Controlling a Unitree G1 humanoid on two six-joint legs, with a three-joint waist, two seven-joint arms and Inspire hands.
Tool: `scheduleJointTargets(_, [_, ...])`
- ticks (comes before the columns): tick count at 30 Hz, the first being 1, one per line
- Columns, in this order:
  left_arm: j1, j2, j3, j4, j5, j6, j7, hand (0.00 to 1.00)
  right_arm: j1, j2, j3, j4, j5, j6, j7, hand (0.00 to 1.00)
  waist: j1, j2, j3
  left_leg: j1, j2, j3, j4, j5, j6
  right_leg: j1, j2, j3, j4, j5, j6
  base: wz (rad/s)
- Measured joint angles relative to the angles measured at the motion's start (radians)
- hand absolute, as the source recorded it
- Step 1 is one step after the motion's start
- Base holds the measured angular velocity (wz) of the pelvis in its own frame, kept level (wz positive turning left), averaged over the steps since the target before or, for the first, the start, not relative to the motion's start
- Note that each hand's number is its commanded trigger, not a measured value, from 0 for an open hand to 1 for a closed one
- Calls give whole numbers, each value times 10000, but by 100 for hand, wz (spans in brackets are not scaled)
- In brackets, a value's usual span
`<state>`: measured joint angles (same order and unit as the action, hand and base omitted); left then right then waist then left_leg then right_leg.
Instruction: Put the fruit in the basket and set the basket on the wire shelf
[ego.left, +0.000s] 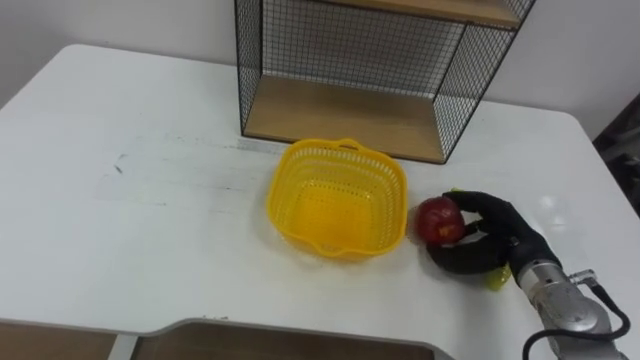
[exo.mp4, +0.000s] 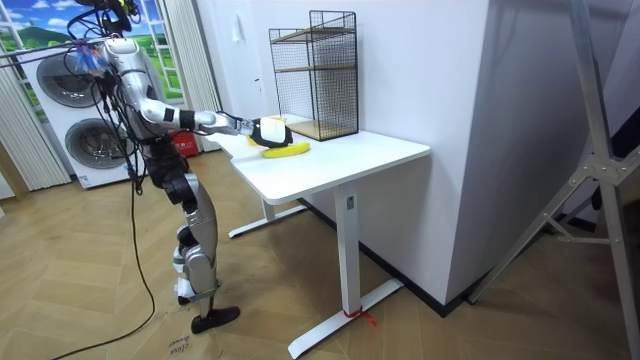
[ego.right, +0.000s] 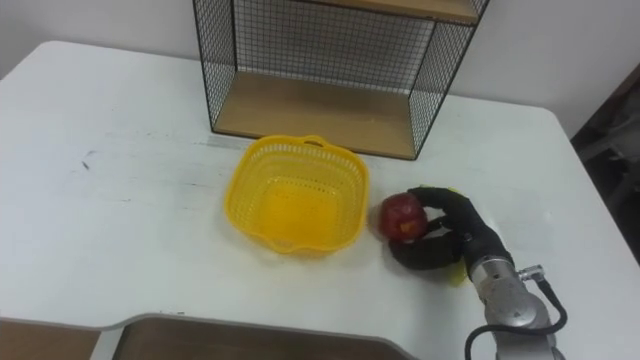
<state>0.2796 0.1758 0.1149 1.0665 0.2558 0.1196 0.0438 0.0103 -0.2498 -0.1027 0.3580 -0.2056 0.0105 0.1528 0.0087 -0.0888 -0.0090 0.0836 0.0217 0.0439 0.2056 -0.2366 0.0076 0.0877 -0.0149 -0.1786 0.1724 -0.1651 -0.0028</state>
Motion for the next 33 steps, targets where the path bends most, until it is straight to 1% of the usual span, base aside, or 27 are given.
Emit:
scheduleJointTargets(5, [-2,5,9,-7,3,-178,192,0,27,-11,-83,-104,39,53,-105,100,-71,14,10,-4,1,48,-31,0,0,-32,5,47,-8,-1,1,-1])
scheduleJointTargets(7, [-31,3,15,-6,9,-180,188,0,40,-11,-158,-151,41,58,-109,100,-80,23,16,-9,3,57,-13,1,0,-47,8,46,-17,-1,2,0])
scheduleJointTargets(10, [-45,-1,16,20,16,-180,167,0,84,-12,-442,-448,73,61,-351,100,-62,106,68,-17,4,74,-25,1,0,-72,9,47,-19,-2,3,0])
scheduleJointTargets(13, [-34,-31,17,65,119,-176,167,0,133,-12,-513,-847,73,58,-588,100,-69,178,104,-29,7,97,-37,1,0,-102,13,54,-19,-2,3,-1])
scheduleJointTargets(18, [-64,-75,94,71,147,-177,163,0,368,-13,-480,-1630,39,56,-773,100,-32,283,59,-30,9,121,-69,5,-2,-162,23,118,-14,-2,3,-3])
scheduleJointTargets(20, [-90,-76,98,132,146,-190,163,0,378,-14,-474,-1763,45,57,-774,100,-4,268,59,-16,9,123,-68,6,-1,-163,22,124,-10,-2,3,0])
scheduleJointTargets(23, [-98,-76,99,195,146,-182,163,0,377,-25,-471,-1851,52,56,-774,100,-9,208,36,-15,9,118,-65,6,0,-157,21,143,-5,-2,3,0])
scheduleJointTargets(26, [-109,-77,81,263,121,-183,174,0,378,-25,-465,-2038,63,60,-772,100,-3,175,40,-13,9,117,-65,6,0,-140,19,152,-3,-2,3,0])
scheduleJointTargets(33, [-119,-79,-15,306,104,-182,199,0,455,-29,-346,-3045,156,66,-727,100,-19,189,51,7,14,111,-78,6,0,-126,24,159,7,-1,2,0])
